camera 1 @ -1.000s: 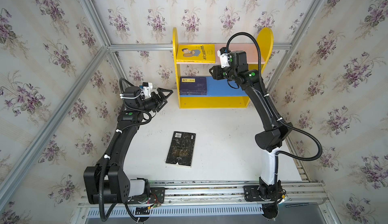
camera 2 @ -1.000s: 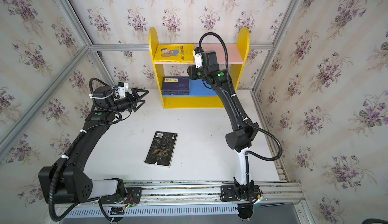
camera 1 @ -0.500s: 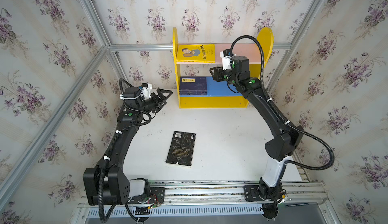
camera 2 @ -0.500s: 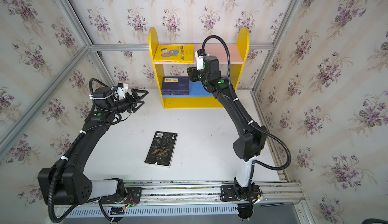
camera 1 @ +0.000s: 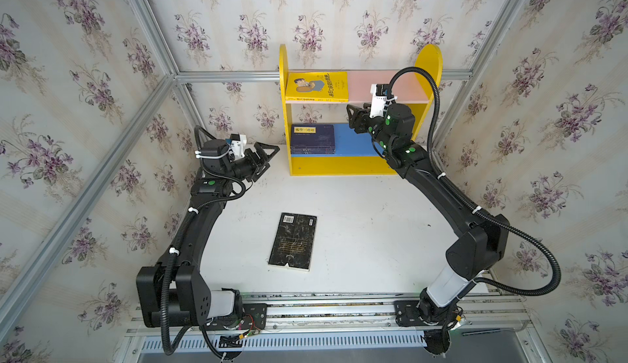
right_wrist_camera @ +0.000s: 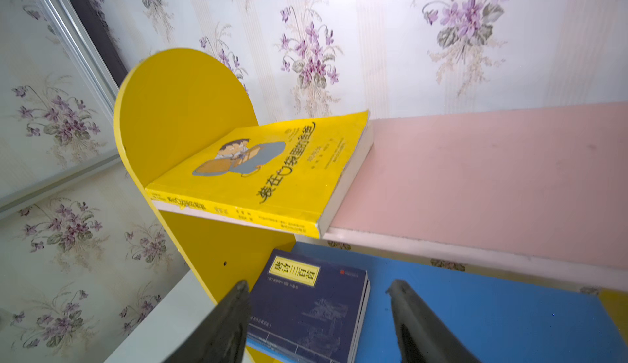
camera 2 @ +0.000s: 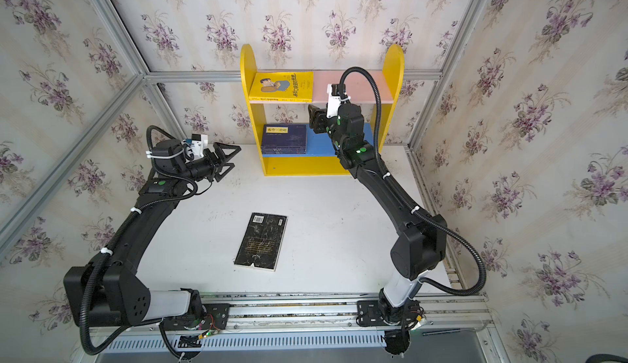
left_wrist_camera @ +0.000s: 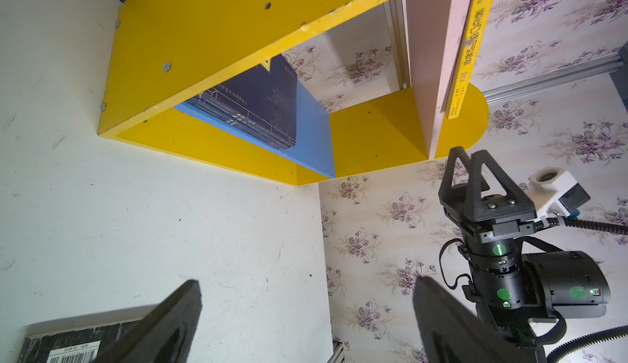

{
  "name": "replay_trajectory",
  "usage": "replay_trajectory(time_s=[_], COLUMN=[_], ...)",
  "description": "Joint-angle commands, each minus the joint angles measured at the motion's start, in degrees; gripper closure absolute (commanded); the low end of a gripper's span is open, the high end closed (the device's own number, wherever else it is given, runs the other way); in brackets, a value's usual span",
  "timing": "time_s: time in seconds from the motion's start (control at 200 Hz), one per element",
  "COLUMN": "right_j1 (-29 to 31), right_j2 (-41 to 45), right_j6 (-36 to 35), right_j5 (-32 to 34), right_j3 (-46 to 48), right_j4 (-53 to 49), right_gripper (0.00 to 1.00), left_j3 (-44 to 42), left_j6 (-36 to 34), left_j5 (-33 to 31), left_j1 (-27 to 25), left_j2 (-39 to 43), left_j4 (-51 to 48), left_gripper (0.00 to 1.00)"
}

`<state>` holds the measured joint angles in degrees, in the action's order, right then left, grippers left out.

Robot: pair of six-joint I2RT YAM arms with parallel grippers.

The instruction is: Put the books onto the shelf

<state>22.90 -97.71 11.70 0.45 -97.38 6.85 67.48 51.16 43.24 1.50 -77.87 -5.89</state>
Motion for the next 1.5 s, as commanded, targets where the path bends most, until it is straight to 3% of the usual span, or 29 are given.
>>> replay_trajectory(time_s=[0.0, 0.17, 0.51, 1.224, 1.494], right_j1=[0.6, 1.4, 2.5, 4.6, 4.7], right_j2=[-0.8, -4.1, -5.9, -10.9, -11.9], right_j6=[-0.8, -3.7, -13.8, -12.4, -10.6], right_j5=[1.6, 1.4, 7.9, 19.1, 19.9], right_j3=[-0.2, -4.9, -6.2, -9.1, -10.1], right_j4=[8.0, 5.6, 4.3, 7.9, 7.3], right_gripper=[0.31, 0.30, 0.30, 0.36, 0.37], left_j3=[0.0, 0.2, 0.8, 2.6, 3.3], left_j6=[-0.5, -0.6, -1.0, -1.4, -1.4], left_j5=[0.6, 0.7, 0.8, 1.2, 1.6], left_j1=[0.1, 0.1, 0.2, 0.2, 0.2], left_j2=[0.3, -0.3, -1.3, -3.3, -4.4], left_j4=[0.5, 0.4, 0.3, 0.0, 0.0], left_gripper=[0.01, 0.01, 0.01, 0.01, 0.01])
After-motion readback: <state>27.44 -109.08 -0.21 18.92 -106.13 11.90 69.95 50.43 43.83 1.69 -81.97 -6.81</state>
